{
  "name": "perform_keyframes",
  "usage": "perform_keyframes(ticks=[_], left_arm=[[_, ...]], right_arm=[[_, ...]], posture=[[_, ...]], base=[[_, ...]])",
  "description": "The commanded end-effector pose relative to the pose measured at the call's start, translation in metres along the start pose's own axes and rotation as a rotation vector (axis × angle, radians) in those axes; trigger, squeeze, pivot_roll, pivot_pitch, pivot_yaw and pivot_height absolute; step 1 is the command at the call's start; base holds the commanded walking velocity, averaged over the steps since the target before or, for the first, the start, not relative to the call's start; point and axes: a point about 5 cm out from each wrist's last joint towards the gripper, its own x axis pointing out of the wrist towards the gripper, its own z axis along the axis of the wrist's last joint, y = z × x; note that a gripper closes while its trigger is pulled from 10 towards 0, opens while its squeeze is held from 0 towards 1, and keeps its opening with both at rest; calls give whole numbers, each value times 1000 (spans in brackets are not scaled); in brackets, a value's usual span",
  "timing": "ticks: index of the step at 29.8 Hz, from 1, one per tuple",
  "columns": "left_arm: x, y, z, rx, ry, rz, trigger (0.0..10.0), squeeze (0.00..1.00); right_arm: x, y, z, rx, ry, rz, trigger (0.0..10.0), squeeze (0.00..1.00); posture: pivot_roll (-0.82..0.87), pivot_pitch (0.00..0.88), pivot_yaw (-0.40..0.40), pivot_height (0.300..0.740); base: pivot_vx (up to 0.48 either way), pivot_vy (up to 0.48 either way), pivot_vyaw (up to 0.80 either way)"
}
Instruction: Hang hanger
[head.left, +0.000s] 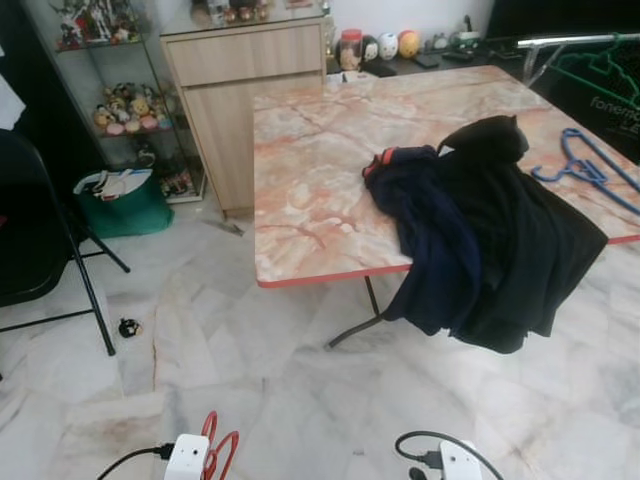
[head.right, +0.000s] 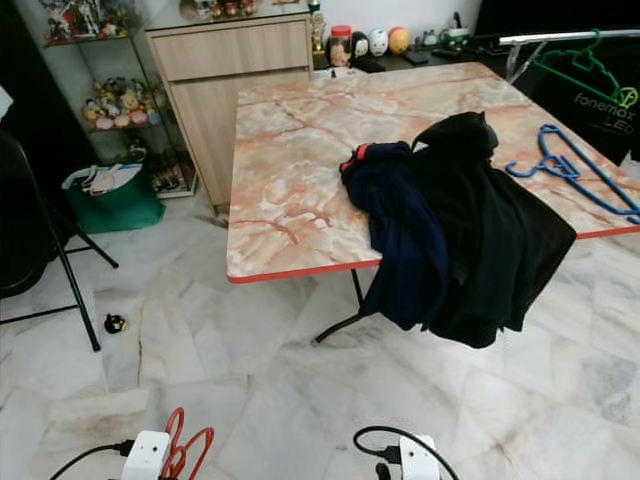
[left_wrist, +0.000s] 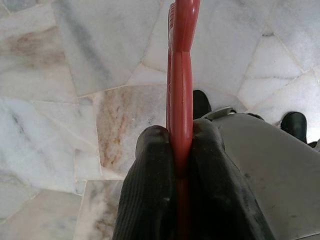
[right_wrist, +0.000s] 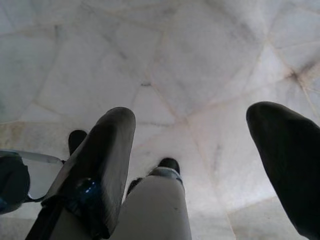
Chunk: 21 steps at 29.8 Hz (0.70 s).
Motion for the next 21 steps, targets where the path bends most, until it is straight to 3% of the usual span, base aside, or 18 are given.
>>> perform_keyframes(ticks=[1,3,7,21], left_arm=[[0,4,2,24,3,11,10000,0],[0,5,2,28,2,10,10000,0],[0,6,2,37,3,7,10000,0],[1,3,10,64,-15,-9,10000,0]], right_arm=[[-1,3,-3,-3,8,8,10000,0],[-1,5,-4,-26,7,23,10000,0],[-2,5,-6,14,18,9,10000,0],[-3,3,-12,48,50,5,10000,0]], posture=[[-55,0,68,740],[-54,0,71,740],[-55,0,75,740],[-55,0,75,740]], base=[[0,-274,0],[0,-270,800],[0,-270,769],[0,-285,0]])
